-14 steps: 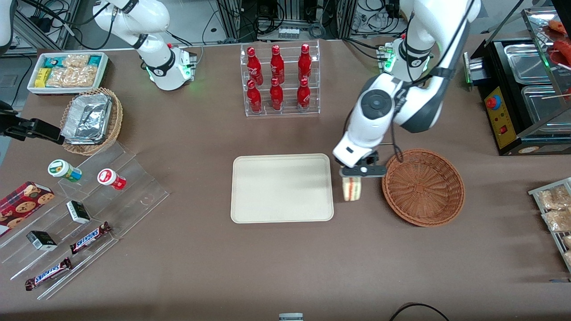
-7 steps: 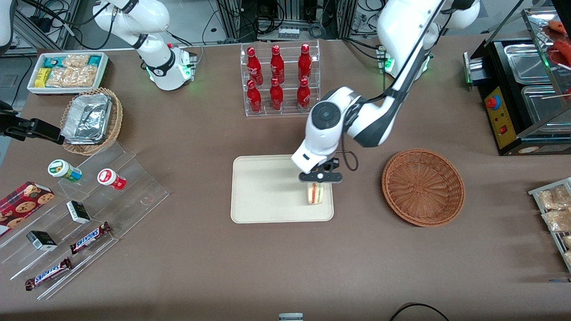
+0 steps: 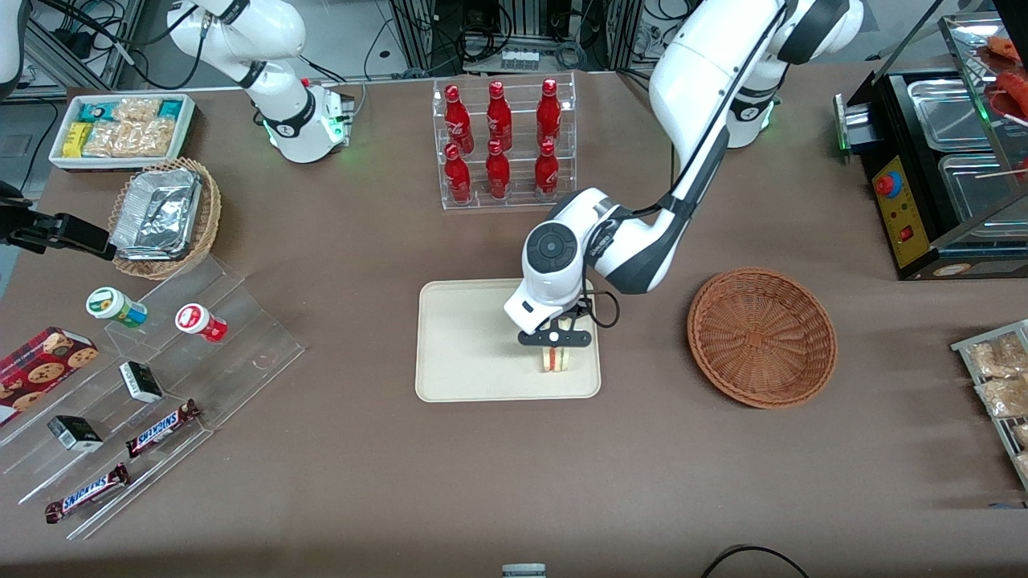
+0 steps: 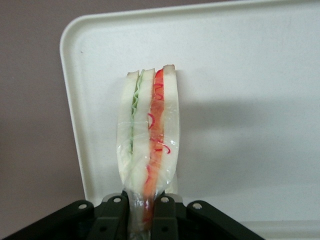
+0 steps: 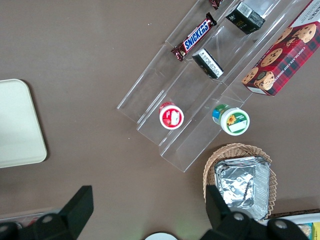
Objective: Place sandwich from basket to tray
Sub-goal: 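Lower the sandwich onto the tray center and open the left gripper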
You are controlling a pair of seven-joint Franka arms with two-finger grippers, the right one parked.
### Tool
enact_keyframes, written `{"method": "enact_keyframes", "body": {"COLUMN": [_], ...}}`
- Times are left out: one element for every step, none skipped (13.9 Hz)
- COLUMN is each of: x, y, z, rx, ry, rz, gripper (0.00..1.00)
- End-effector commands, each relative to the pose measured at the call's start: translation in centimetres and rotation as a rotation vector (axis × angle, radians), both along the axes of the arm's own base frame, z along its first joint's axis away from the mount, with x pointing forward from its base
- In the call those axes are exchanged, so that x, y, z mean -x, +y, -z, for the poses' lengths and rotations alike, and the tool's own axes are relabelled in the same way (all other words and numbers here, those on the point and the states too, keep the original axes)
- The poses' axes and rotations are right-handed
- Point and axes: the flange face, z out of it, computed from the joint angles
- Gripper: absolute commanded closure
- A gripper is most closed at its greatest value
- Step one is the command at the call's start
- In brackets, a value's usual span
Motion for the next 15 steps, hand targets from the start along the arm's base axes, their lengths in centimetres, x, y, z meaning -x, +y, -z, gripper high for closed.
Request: {"method": "enact_keyframes", "body": {"x": [0.1, -0.1, -0.1, -0.2, -0.2, -0.2, -0.2, -0.2, -0.2, -0.2, -0.2, -0.3, -0.4, -0.4, -0.5], "y": [-1.0, -1.1, -1.3, -1.4, -1.4, -1.4, -1.4, -1.4, -1.4, -1.4, -1.4, -1.4, -1.3, -1.3, -1.3], "z": [0.2, 0.1, 0.3, 0.3, 0.3, 0.3, 0.3, 0.3, 0.3, 0.3, 0.2, -0.1, -0.4, -0.6, -1.0], "rx": [-0.015, -0.012, -0.01, -0.009, -0.009, -0.01, -0.01, -0.008, -0.008, -0.009, -0.008, -0.006, -0.004, -0.003, -0.003], "ry": [-0.002, -0.005, -0.006, -0.007, -0.007, -0.007, -0.008, -0.006, -0.006, -0.007, -0.008, -0.012, -0.015, -0.015, -0.017], "rz": [0.009, 0.01, 0.014, 0.014, 0.008, 0.005, 0.003, 0.0, -0.006, -0.017, -0.03, -0.034, -0.036, -0.038, -0.039], "gripper": [1.0, 1.0, 1.0, 1.0, 0.73, 0.39, 0.15, 0.0, 0.0, 0.0, 0.0, 0.0, 0.0, 0.0, 0.0]}}
